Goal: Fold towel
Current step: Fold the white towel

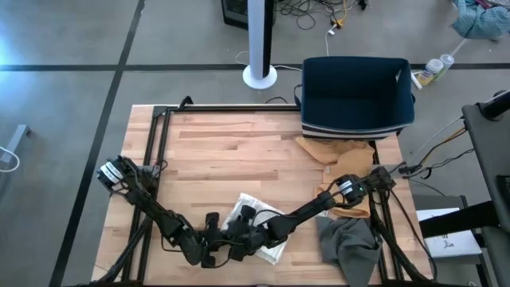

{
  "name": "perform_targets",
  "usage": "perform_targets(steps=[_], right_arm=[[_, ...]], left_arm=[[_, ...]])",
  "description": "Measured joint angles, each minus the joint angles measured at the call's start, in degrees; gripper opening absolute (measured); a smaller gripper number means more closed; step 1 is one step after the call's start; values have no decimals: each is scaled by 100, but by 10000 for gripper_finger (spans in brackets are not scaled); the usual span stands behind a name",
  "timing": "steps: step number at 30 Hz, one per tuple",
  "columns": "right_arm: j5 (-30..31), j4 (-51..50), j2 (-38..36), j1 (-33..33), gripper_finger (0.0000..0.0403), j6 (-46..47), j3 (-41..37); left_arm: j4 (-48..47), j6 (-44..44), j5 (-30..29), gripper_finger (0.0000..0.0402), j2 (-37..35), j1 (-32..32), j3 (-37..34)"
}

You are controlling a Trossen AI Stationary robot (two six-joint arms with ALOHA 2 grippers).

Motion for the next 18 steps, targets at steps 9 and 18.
perform_targets(steps=[9,18], right_arm=[[19,-136,-400,340,273,-731,552],[2116,-2612,-477,497,261,388,712]], left_arm=[[-98,-44,-280,37,-11,17,-7],[-105,-68,-229,37,-24,11,0]])
